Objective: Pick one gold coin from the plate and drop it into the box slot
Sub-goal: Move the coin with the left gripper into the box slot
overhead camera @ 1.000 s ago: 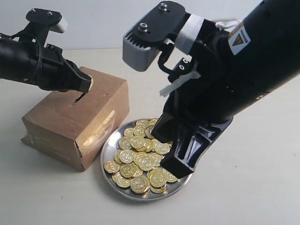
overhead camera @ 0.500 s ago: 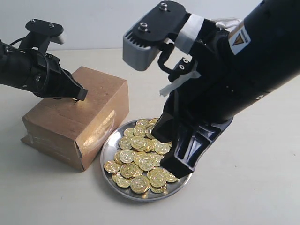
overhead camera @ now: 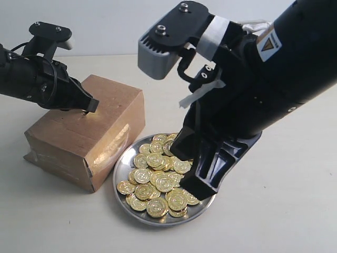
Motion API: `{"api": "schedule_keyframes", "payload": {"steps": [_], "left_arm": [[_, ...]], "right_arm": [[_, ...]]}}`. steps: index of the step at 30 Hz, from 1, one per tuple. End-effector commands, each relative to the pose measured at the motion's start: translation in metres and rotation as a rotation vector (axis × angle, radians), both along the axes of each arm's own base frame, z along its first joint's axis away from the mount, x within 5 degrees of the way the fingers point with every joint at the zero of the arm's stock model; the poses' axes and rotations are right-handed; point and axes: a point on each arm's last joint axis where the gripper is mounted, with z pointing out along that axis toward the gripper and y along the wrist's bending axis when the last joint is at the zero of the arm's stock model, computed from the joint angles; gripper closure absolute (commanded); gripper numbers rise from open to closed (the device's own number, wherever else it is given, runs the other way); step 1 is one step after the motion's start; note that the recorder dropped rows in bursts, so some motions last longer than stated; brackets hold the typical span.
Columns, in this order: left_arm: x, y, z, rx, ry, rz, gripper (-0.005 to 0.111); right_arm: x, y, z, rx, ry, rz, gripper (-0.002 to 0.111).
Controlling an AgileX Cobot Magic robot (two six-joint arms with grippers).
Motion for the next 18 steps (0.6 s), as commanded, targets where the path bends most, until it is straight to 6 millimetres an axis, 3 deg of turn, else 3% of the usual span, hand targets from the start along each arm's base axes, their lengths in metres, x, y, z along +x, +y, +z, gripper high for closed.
{"api": "schedule_keyframes", "payload": {"steps": [1, 14, 18], "left_arm": [[0.000, -0.002, 0.002, 0.000, -0.003, -0.005, 0.107], [0.000, -0.002, 0.000, 0.011, -0.003, -0.020, 0.107], [0.002, -0.002, -0.010, 0.022, 0.029, -0.021, 0.107]], "right_arm": [[-0.001, 0.000, 0.002, 0.007, -0.004, 0.000, 0.108], [-0.001, 0.000, 0.002, 0.016, 0.003, -0.002, 0.108], [-0.001, 0.000, 0.002, 0.016, 0.003, -0.002, 0.108]]}}
